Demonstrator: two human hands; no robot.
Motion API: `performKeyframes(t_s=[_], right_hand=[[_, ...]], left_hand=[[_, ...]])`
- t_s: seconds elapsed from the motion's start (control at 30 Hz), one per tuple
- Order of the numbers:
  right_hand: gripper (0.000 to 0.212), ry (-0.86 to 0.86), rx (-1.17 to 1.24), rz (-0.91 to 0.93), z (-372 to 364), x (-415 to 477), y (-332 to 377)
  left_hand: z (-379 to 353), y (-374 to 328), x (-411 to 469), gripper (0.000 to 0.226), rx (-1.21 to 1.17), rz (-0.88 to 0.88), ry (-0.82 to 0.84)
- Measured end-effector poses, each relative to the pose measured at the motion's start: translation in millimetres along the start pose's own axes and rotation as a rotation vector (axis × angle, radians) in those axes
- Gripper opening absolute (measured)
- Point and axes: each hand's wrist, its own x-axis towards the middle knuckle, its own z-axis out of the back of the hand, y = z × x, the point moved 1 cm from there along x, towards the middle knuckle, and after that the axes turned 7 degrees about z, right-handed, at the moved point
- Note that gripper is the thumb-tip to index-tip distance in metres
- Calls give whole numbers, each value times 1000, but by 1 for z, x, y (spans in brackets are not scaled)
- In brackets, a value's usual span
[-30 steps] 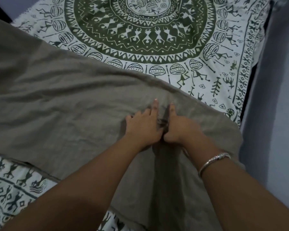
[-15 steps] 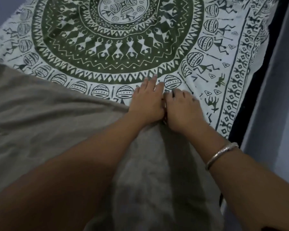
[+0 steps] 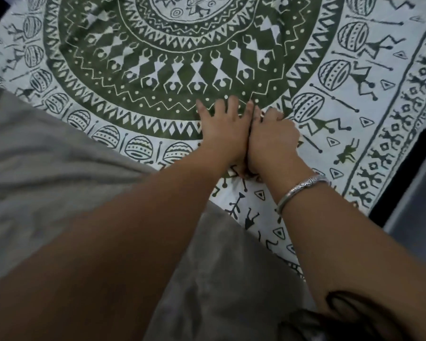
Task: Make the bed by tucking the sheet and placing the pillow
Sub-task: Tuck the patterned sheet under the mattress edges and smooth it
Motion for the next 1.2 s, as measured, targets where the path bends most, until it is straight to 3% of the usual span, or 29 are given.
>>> performKeyframes(t_s=[0.1, 0.23, 0.43, 1.07, 1.2], right_hand=[[93, -60, -117, -10, -8, 5, 1], [125, 27, 135, 2, -17, 11, -14], [139, 103, 165, 63, -17, 18, -19], [146, 226, 152, 104, -29, 38, -20], [124, 238, 173, 125, -21, 33, -21]], left_hand=[[-8, 4, 2, 131, -56, 34, 72], [-15, 5, 8, 146, -95, 22, 172], [-20, 4, 12, 155, -88, 32, 190], [-23, -1, 23, 165, -59, 62, 318], [-7, 0, 21, 158, -14, 80, 387]])
